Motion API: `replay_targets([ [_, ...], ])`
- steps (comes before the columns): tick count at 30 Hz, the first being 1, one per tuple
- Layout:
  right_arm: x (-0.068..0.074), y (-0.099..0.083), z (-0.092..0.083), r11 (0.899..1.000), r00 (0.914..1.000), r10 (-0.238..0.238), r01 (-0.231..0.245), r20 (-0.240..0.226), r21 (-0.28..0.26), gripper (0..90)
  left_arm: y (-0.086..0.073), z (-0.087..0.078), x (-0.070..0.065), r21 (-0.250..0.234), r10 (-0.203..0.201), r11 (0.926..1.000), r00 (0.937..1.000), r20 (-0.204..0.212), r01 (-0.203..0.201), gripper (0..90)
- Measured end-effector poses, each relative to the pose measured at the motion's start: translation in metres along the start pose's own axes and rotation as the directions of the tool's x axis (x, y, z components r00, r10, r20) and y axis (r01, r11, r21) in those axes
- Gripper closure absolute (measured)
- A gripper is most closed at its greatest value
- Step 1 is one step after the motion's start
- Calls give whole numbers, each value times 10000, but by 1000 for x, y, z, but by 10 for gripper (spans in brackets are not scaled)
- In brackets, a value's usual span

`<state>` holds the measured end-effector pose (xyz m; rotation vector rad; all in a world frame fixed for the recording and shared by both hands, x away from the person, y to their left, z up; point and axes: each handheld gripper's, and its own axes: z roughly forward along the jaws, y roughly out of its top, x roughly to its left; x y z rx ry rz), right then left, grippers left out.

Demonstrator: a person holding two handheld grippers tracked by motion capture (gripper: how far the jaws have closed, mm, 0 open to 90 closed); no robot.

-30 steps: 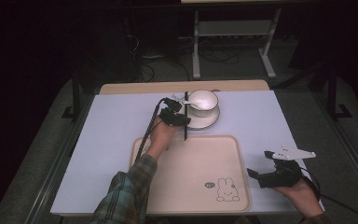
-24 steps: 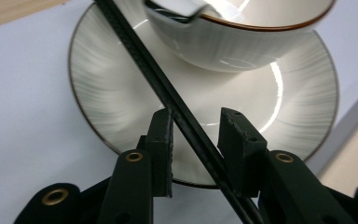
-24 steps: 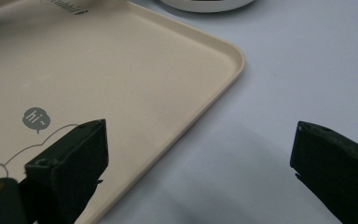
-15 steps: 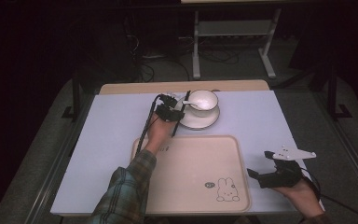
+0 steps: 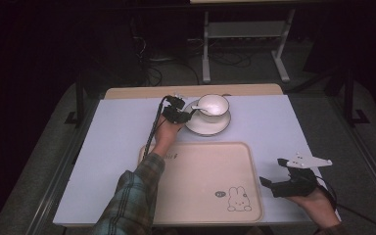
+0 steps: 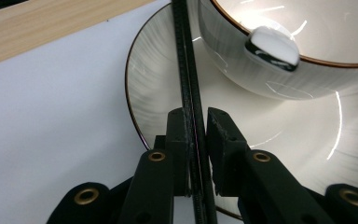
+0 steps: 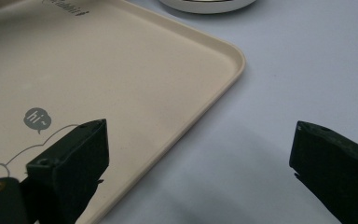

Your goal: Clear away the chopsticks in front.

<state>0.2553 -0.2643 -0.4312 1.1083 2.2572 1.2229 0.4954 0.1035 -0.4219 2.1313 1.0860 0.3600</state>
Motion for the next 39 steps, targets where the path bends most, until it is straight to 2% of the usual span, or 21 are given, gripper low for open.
replay_targets([
  [12, 0, 0, 0, 10000, 10000, -15, 15, -12, 11, 40, 5, 5, 2, -43, 75, 10000, 10000, -3, -75, 789],
  [13, 0, 0, 0, 10000, 10000, -21, 21, -8, -1, 40, 5, 4, 2, -53, 45, 10000, 10000, 1, -45, 753],
  [17, 0, 0, -1, 10000, 10000, 51, -51, -14, -55, 40, 3, -6, 4, -255, 1, 9997, 9999, 151, 2, 712],
  [22, 1, 0, -1, 10000, 10000, 2, -2, -21, -27, 40, -6, -24, 11, -573, -128, 9982, 9991, 416, 152, 707],
  [27, 2, 1, 0, 10000, 10000, -22, 22, -20, -21, 40, -20, -37, 20, -582, -284, 9978, 9978, 600, 319, 742],
  [33, 3, 2, 1, 10000, 10000, -57, 57, -33, -6, 40, -26, -38, 22, -578, -462, 9971, 9965, 693, 502, 746],
  [39, 2, 2, 1, 10000, 10000, -51, 51, -10, 0, 40, -26, -35, 21, -538, -479, 9972, 9962, 733, 519, 747],
])
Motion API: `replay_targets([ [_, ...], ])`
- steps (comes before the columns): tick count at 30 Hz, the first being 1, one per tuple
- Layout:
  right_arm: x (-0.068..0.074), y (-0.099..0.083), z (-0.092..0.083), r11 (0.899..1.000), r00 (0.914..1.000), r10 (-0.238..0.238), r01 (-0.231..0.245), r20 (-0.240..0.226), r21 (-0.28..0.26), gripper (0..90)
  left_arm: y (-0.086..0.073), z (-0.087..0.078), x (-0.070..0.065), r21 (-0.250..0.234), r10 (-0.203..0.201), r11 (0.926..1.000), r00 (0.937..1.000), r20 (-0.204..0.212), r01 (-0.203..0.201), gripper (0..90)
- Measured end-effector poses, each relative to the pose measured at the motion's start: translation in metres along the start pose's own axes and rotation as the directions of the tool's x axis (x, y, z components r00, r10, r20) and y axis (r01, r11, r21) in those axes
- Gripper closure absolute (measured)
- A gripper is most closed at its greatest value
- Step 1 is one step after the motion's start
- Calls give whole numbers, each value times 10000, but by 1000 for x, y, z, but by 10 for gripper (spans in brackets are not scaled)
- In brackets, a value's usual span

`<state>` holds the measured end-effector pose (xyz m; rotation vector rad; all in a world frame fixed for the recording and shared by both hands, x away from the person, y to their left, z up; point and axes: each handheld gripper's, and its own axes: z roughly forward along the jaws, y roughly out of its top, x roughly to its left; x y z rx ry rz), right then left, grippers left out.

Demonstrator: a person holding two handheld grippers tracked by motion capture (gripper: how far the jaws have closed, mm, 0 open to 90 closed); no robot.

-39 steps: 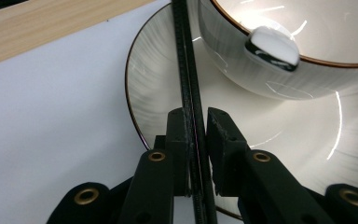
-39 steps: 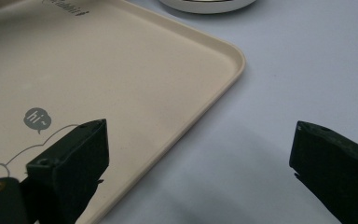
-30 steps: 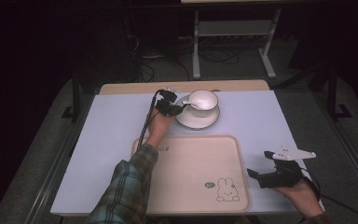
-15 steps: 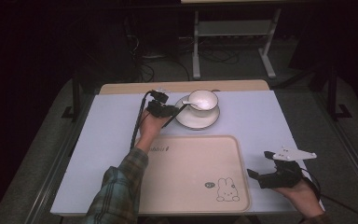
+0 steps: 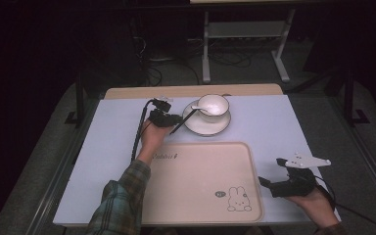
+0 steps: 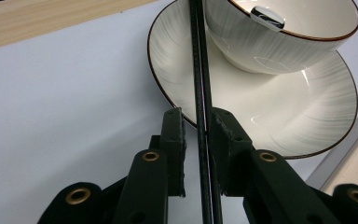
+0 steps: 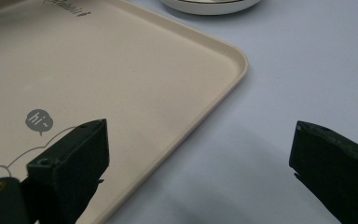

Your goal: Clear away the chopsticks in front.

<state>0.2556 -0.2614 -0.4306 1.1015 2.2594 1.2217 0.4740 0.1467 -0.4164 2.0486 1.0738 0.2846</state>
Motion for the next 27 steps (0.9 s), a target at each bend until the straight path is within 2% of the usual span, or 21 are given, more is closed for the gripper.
replay_targets([
  [14, 0, 0, 0, 10000, 10000, 23, -23, 13, -13, 40, -6, 12, 4, 484, -93, 9988, 9999, -39, 95, 769],
  [22, 0, 0, -1, 10000, 10000, 54, -54, 14, -34, 41, -7, 15, 2, 549, -84, 9985, 9999, -82, 88, 792],
  [27, 0, 0, -1, 10000, 10000, 28, -28, 12, -32, 41, -7, 16, 2, 586, -62, 9983, 9999, -116, 68, 837],
])
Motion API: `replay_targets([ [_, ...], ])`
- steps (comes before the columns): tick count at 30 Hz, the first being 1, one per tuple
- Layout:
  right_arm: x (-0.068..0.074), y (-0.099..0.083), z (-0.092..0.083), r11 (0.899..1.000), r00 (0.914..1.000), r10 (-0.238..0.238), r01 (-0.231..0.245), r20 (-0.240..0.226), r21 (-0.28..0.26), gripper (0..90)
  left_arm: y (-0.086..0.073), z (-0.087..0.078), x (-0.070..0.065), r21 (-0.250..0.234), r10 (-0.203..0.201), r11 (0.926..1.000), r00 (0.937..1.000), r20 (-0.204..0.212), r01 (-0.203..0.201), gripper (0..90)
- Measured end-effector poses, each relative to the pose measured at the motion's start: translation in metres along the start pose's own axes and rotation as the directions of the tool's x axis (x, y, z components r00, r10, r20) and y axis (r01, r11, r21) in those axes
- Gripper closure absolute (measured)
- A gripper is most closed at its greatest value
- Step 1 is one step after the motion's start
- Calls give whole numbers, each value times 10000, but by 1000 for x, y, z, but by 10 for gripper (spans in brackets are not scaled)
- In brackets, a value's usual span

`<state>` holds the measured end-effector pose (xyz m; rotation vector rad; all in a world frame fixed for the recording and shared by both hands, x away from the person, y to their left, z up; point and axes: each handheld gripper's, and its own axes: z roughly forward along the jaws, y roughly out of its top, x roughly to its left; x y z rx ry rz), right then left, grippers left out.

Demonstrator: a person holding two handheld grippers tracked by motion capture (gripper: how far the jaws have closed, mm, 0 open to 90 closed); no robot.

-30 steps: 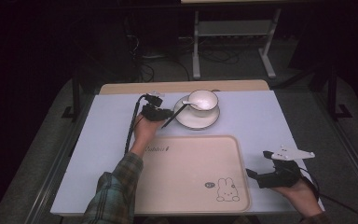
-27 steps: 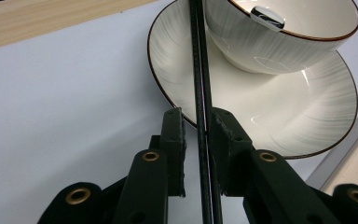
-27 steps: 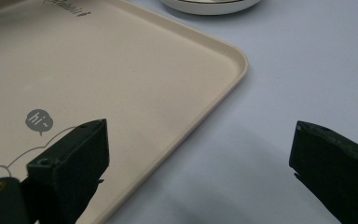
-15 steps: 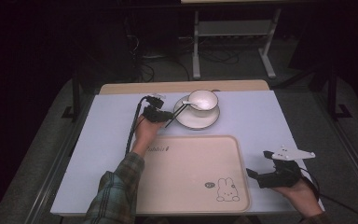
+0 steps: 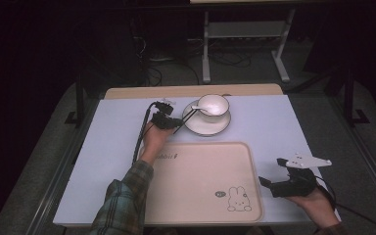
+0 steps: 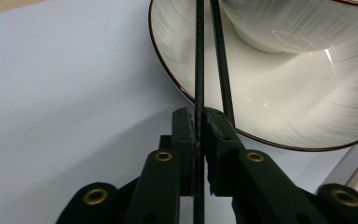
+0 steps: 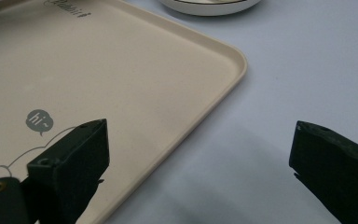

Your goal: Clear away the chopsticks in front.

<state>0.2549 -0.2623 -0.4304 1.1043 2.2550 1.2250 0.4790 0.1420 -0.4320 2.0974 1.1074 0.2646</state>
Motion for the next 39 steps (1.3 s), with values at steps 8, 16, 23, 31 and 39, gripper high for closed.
replay_targets([
  [8, 0, 0, 0, 10000, 10000, 9, -9, 9, -13, 41, 1, -7, 1, -234, 6, 9997, 9998, -218, -11, 851],
  [16, 0, 0, 0, 10000, 10000, 0, 0, 2, -16, 41, -2, -25, 9, -387, -166, 9991, 9998, -132, 161, 851],
  [23, 1, 0, 0, 10000, 10000, -8, 8, 2, -29, 41, -12, -45, 18, -466, -238, 9986, 9996, -128, 232, 852],
  [31, 1, 0, 0, 10000, 10000, -39, 39, -6, -42, 41, -22, -65, 24, -528, -313, 9981, 9995, 44, 315, 852],
  [39, 1, 0, 0, 10000, 10000, -45, 45, -21, -47, 42, -40, -88, 25, -637, -309, 9974, 9991, 293, 327, 853],
])
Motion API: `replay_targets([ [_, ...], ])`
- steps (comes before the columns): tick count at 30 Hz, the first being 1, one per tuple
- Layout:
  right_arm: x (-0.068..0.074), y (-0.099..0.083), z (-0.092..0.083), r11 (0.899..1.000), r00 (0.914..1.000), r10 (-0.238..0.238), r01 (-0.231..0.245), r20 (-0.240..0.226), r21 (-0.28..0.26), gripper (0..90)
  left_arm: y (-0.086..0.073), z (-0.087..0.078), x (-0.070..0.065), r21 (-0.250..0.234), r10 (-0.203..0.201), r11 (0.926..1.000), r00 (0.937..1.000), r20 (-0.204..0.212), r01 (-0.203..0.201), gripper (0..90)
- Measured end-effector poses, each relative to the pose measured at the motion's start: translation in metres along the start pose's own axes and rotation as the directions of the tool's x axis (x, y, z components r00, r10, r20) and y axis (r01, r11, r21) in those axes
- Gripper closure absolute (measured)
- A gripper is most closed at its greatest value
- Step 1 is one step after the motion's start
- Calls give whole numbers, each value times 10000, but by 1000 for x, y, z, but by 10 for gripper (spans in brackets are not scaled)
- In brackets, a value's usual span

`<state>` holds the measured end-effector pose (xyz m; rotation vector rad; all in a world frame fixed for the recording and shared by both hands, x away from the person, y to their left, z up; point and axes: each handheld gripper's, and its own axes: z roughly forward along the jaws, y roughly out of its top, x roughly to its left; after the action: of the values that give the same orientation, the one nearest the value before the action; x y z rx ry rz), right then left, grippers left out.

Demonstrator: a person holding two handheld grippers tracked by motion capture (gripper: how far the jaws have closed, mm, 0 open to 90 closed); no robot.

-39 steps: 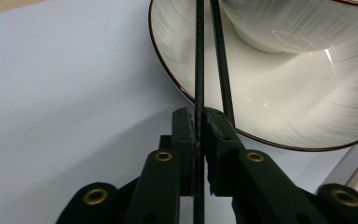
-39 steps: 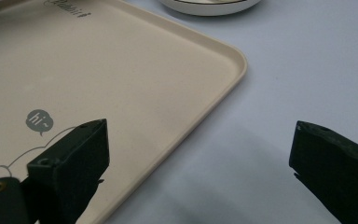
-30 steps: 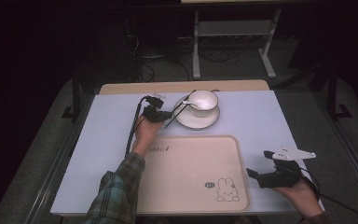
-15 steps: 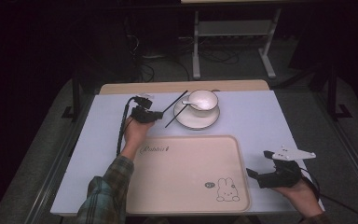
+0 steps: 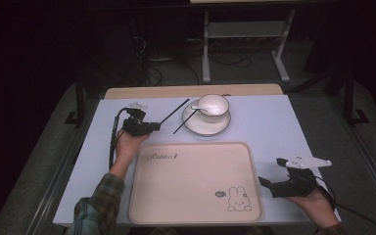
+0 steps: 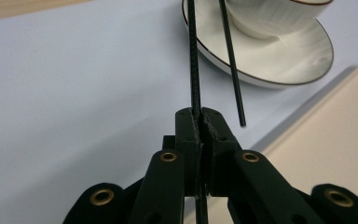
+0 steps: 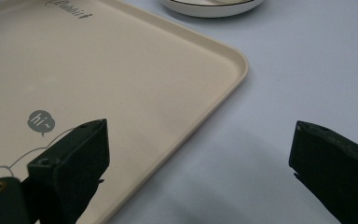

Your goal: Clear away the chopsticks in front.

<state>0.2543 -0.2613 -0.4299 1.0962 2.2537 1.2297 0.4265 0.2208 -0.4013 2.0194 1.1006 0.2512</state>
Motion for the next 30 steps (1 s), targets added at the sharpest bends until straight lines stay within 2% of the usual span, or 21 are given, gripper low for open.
replay_targets([
  [12, 1, 0, 0, 10000, 10000, -7, 7, 8, 12, 42, -26, -27, -7, -52, 96, 9999, 9985, 532, -93, 852],
  [17, 1, -1, 0, 10000, 10000, -38, 38, 14, 26, 43, -36, -35, -14, -37, 200, 9998, 9968, 770, -198, 852],
  [20, 1, -1, 0, 10000, 10000, -43, 43, 20, 43, 43, -46, -40, -21, 13, 100, 9999, 9930, 1181, -103, 852],
  [22, 1, -1, 0, 10000, 10000, -50, 50, 19, 39, 44, -47, -42, -23, 38, 216, 9997, 9931, 1151, -222, 852],
  [26, 1, -1, 0, 10000, 10000, -19, 18, 30, 50, 44, -58, -51, -33, 60, 261, 9996, 9890, 1455, -273, 852],
  [30, 1, -1, 0, 10000, 10000, 5, -5, 48, 27, 45, -66, -56, -39, 100, 303, 9994, 9878, 1527, -322, 852],
])
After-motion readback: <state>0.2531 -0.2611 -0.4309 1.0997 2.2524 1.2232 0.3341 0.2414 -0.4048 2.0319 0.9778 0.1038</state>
